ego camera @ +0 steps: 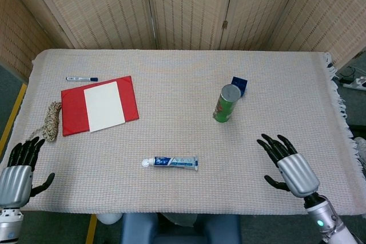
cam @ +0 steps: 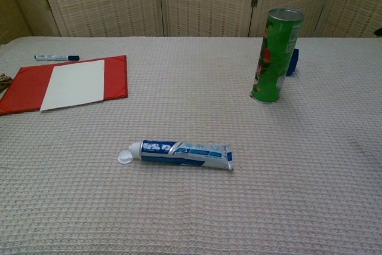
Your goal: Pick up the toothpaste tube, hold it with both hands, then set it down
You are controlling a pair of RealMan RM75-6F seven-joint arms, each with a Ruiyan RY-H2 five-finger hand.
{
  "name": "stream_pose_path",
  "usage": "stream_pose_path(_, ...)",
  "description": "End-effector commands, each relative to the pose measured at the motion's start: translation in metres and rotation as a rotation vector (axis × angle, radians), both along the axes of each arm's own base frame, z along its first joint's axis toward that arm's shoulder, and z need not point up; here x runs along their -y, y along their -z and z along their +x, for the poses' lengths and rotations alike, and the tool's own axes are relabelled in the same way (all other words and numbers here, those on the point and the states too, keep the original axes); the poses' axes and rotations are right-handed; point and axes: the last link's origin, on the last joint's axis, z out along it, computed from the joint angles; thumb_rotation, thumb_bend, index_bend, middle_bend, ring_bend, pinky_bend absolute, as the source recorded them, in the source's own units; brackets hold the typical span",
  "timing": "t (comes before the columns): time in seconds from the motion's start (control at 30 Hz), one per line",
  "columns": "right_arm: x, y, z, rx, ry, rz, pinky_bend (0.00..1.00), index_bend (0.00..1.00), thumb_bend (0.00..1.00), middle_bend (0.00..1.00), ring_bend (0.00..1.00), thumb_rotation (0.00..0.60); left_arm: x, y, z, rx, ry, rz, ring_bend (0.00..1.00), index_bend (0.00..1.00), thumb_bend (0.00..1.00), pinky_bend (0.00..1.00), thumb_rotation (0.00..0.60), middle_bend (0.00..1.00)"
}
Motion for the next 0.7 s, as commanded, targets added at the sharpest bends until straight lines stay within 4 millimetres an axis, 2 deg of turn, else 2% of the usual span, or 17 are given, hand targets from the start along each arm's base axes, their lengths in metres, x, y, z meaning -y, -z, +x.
stream_pose_path(0.03, 0.017, 0.025, 0.030, -0.001, -0.050, 0.080, 0.07, 0.00, 0.29, 0.09, 0.16, 0.600, 0.001, -0.001, 0.001, 0.001, 0.001, 0.002, 0.08, 0.01, 0.34, 0.00, 0.600, 0.07)
stream_pose_path(0.3, 0.049, 0.079, 0.073, 0.014, -0.088, 0.195, 0.07, 0.04, 0.29, 0.12, 0.18, 0.600, 0.004, 0.000, 0.000, -0.001, -0.009, -0.005, 0.08, 0.01, 0.35, 0.00, 0.600, 0.07)
stream_pose_path(0.47, 0.063, 0.114, 0.094, -0.012, -0.122, 0.244, 0.14, 0.11, 0.29, 0.17, 0.22, 0.600, 0.005, -0.001, 0.001, -0.002, -0.007, -0.003, 0.08, 0.01, 0.35, 0.00, 0.600, 0.07)
stream_pose_path(0.7, 0.075, 0.159, 0.112, -0.054, -0.123, 0.291, 0.16, 0.20, 0.29, 0.22, 0.26, 0.600, 0.006, -0.001, 0.001, -0.002, -0.011, -0.006, 0.08, 0.01, 0.34, 0.00, 0.600, 0.07)
